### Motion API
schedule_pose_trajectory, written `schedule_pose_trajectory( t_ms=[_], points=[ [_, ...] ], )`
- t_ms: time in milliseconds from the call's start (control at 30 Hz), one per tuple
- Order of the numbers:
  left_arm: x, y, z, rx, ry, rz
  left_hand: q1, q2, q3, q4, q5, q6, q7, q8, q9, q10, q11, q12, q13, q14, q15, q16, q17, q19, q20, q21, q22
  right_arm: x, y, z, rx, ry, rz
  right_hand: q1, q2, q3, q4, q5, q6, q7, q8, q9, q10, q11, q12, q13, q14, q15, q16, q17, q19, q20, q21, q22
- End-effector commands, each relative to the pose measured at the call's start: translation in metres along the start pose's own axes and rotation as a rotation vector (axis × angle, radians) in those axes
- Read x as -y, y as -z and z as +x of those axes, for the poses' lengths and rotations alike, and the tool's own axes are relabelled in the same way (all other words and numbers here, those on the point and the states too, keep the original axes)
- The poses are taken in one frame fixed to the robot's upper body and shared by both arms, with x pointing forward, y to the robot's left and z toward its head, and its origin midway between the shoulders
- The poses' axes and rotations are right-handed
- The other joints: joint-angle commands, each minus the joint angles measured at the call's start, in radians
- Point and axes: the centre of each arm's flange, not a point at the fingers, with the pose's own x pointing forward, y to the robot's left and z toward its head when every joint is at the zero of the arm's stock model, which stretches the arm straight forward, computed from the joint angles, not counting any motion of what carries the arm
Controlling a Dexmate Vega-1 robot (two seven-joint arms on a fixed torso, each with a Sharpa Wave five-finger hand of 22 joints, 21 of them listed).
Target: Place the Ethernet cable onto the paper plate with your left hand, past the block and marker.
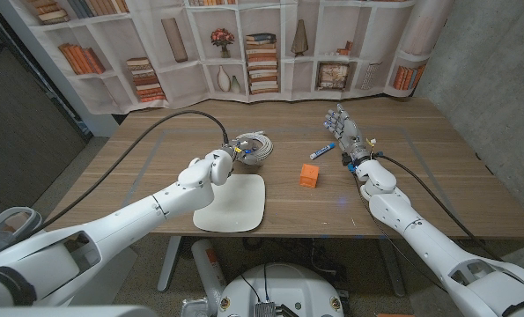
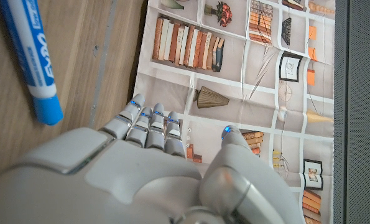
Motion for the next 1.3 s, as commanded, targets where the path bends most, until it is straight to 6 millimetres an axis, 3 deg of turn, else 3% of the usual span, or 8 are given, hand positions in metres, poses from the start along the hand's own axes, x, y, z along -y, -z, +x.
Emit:
schedule_pose_trajectory(
  t_ms=[33,100,500,600,633,667,1300],
  points=[
    [0.001,0.0,-0.002,-0.032,-0.047,-0.018,0.054,0.015,0.028,-0.001,-0.047,0.058,-0.008,0.017,0.005,0.062,-0.009,0.01,0.003,0.072,-0.095,0.013,0.003,0.056,-0.024,0.02,0.005,0.0,0.001,-0.001,0.002,0.0,0.001,-0.002,0.008,0.001,-0.008,-0.001,0.009,0.003,-0.002,0.005,0.005,0.0,-0.004,0.004,0.003,0.003,-0.003,0.004,0.007,-0.005,-0.002,0.005],
    [0.002,0.001,-0.002,-0.028,-0.046,-0.025,0.075,0.021,0.039,-0.001,-0.069,0.087,-0.01,0.022,0.005,0.09,-0.03,0.009,0.004,0.103,-0.098,0.014,0.002,0.074,-0.027,0.027,0.006,0.0,0.001,-0.001,0.001,0.0,0.001,-0.002,0.008,0.001,-0.008,-0.002,0.009,0.003,-0.002,0.005,0.005,-0.001,-0.004,0.004,0.003,0.004,-0.004,0.004,0.007,-0.005,-0.003,0.005],
    [0.002,0.001,-0.003,-0.031,-0.075,-0.043,0.144,0.04,0.081,-0.004,-0.113,0.166,-0.011,0.032,0.005,0.172,-0.032,0.002,0.005,0.203,-0.131,0.013,0.002,0.157,-0.035,0.06,0.008,0.0,0.002,-0.004,-0.003,0.001,0.002,-0.003,0.008,0.0,-0.008,-0.002,0.009,0.002,-0.002,0.005,0.005,-0.003,-0.005,0.004,0.006,0.003,-0.002,0.004,0.008,-0.005,-0.006,0.005],
    [0.001,0.001,-0.004,-0.034,-0.084,-0.043,0.162,0.045,0.093,-0.007,-0.115,0.176,-0.014,0.033,0.005,0.183,-0.027,0.001,0.005,0.213,-0.133,0.011,0.002,0.163,-0.034,0.063,0.008,0.0,0.001,-0.005,-0.003,0.0,0.0,-0.004,0.009,0.0,-0.009,-0.002,0.009,0.003,-0.002,0.005,0.007,-0.001,-0.004,0.004,0.005,0.003,-0.003,0.004,0.008,-0.005,-0.007,0.005],
    [0.0,0.0,-0.004,-0.035,-0.085,-0.045,0.171,0.045,0.098,-0.007,-0.118,0.177,-0.015,0.031,0.005,0.187,0.002,-0.001,0.005,0.216,-0.134,0.007,0.002,0.162,-0.032,0.063,0.008,0.0,0.001,-0.005,-0.003,-0.001,-0.001,-0.004,0.009,0.0,-0.009,-0.002,0.009,0.003,-0.002,0.005,0.007,-0.001,-0.004,0.004,0.005,0.003,-0.003,0.004,0.009,-0.005,-0.007,0.005],
    [-0.001,0.0,-0.005,-0.038,-0.091,-0.041,0.174,0.045,0.101,-0.006,-0.119,0.179,-0.012,0.03,0.005,0.186,0.011,-0.004,0.006,0.217,-0.134,0.005,0.002,0.165,-0.035,0.065,0.008,-0.001,0.0,-0.005,-0.002,-0.002,-0.001,-0.004,0.009,0.0,-0.009,-0.002,0.009,0.003,-0.002,0.005,0.006,-0.002,-0.004,0.004,0.005,0.002,-0.003,0.004,0.009,-0.005,-0.007,0.005],
    [-0.011,0.0,-0.012,-0.043,-0.126,-0.043,0.179,0.044,0.108,0.004,-0.124,0.187,-0.007,0.025,0.006,0.191,0.022,-0.011,0.006,0.226,-0.129,-0.002,0.003,0.167,-0.034,0.068,0.008,0.001,-0.001,-0.008,0.001,-0.001,0.003,-0.004,0.009,0.0,-0.01,-0.002,0.01,0.005,-0.002,0.005,0.007,-0.002,-0.005,0.004,0.007,0.001,-0.003,0.004,0.014,-0.006,-0.011,0.006]
  ],
)
